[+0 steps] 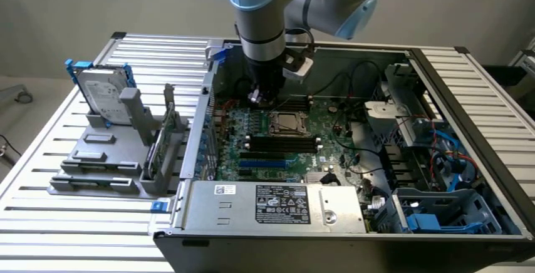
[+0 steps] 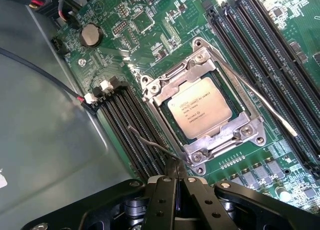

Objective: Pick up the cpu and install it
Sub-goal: 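Close the cpu cover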

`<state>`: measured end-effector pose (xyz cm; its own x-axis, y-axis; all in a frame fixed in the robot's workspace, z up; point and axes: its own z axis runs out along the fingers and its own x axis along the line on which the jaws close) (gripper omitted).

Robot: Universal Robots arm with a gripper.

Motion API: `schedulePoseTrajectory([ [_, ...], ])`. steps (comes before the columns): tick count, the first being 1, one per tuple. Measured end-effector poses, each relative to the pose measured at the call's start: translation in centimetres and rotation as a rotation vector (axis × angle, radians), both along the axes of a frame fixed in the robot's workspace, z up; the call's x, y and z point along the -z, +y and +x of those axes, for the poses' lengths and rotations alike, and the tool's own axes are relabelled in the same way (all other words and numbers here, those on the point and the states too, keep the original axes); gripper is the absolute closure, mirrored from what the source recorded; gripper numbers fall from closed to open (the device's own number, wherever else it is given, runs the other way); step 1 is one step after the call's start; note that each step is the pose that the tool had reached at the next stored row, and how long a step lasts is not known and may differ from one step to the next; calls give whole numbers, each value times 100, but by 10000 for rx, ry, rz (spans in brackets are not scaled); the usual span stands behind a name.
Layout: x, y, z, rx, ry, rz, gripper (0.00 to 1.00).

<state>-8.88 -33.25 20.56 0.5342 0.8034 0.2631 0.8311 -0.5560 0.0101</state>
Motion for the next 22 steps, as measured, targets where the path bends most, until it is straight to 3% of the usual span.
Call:
schedulePoseTrajectory([
  [16, 57, 0, 45, -1, -196, -29, 89],
  [22, 71, 2, 67, -2, -211, -29, 89],
])
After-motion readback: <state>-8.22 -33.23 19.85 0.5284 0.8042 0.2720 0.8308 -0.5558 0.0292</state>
